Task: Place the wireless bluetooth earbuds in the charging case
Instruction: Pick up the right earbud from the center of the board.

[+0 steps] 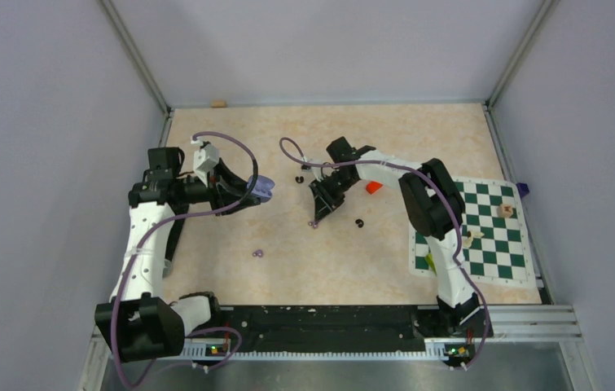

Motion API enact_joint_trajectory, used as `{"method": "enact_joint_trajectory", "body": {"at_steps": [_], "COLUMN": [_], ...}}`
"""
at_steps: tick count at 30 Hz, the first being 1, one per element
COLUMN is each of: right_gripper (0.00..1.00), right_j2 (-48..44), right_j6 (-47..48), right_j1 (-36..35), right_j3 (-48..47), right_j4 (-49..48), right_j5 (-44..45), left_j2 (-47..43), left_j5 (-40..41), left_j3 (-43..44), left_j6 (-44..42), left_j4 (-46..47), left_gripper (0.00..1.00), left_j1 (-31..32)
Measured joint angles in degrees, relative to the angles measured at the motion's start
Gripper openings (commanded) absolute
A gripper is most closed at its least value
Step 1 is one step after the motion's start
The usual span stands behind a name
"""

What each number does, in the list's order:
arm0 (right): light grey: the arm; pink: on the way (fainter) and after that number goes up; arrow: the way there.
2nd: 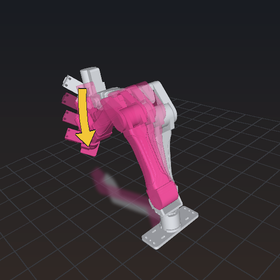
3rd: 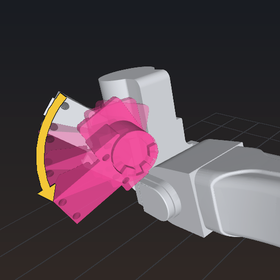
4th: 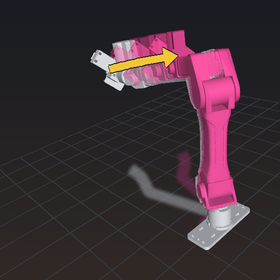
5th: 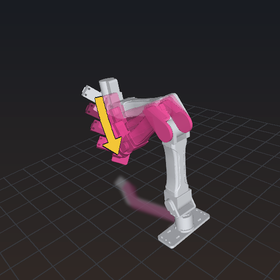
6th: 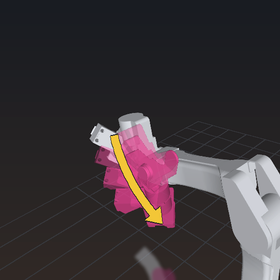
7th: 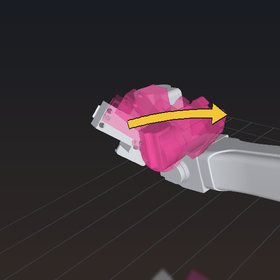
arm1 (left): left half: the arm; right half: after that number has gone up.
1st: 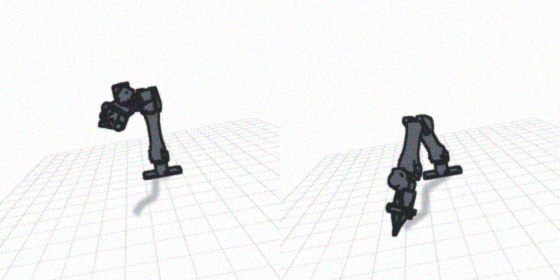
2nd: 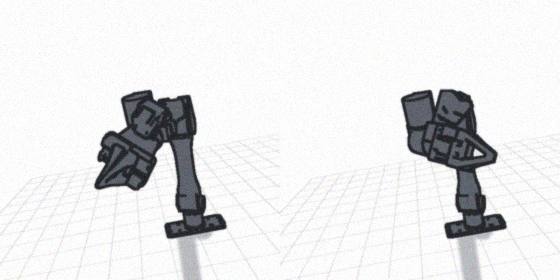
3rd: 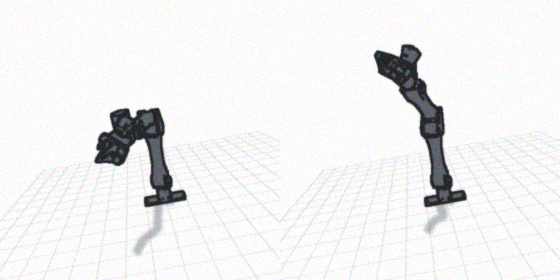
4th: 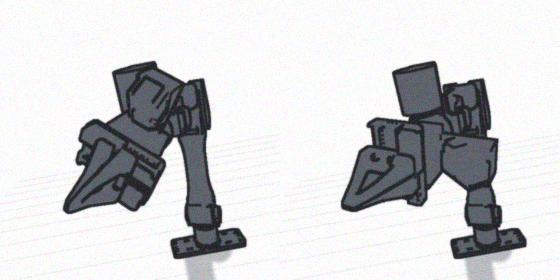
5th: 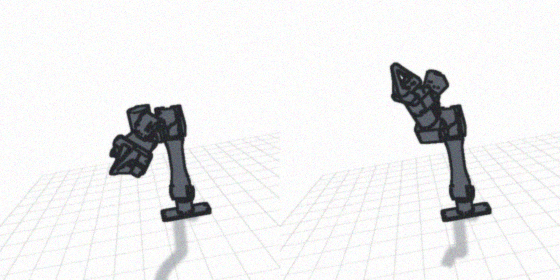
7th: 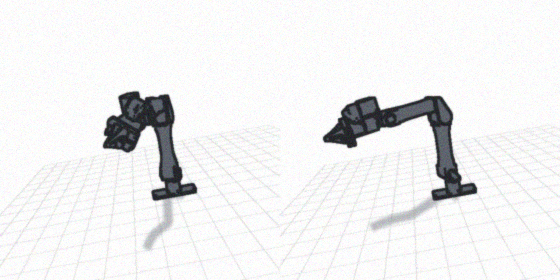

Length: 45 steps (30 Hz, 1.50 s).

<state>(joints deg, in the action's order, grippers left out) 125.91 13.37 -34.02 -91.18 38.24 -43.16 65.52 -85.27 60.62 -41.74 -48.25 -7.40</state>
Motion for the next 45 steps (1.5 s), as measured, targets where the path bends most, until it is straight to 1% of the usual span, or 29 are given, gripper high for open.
{"method": "enact_joint_trajectory", "body": {"at_steps": [10, 12, 18, 24, 32, 36, 40, 41, 45], "right_gripper": [0.28, 0.29, 0.36, 0.37, 0.35, 0.35, 0.29, 0.25, 0.22], "right_j2": [0.0, 0.1, 0.1, 0.2, 0.3, 0.6, 1.1, 1.3, 1.7], "right_j6": [0.1, 0.1, -0.1, -0.2, -0.4, -0.7, -1.9, -3.0, -4.1], "right_j1": [0.0, 0.0, 0.0, -0.2, -0.9, 0.4, 2.6, 4.0, 4.6], "right_j3": [0.0, 0.0, 0.0, 0.0, -0.1, -0.1, 0.0, 0.0, 0.0], "right_j4": [0.7, 0.7, 0.8, 1.0, 1.7, 2.2, 2.8, 3.0, 3.0], "right_j5": [0.0, 0.0, -0.7, -1.4, -1.9, -3.3, -4.5, -4.5, -3.8], "left_j2": [0.0, 0.0, 0.0, 0.0, 0.0, 0.0, 0.0, 0.0, 0.0], "left_j5": [0.0, 0.0, 0.0, 0.0, 0.0, 0.0, 0.0, 0.0, 0.0], "left_j3": [0.0, 0.0, 0.0, 0.0, 0.0, 0.0, 0.0, 0.0, 0.0], "left_j6": [0.0, 0.0, 0.0, 0.0, 0.0, 0.0, 0.0, 0.0, 0.0], "left_j4": [0.0, 0.0, 0.0, 0.0, 0.0, 0.0, 0.0, 0.0, 0.0], "left_gripper": [0.0, 0.0, 0.0, 0.0, 0.0, 0.0, 0.0, 0.0, 0.0], "left_j1": [0.0, 0.0, 0.0, 0.0, 0.0, 0.0, 0.0, 0.0, 0.0]}}
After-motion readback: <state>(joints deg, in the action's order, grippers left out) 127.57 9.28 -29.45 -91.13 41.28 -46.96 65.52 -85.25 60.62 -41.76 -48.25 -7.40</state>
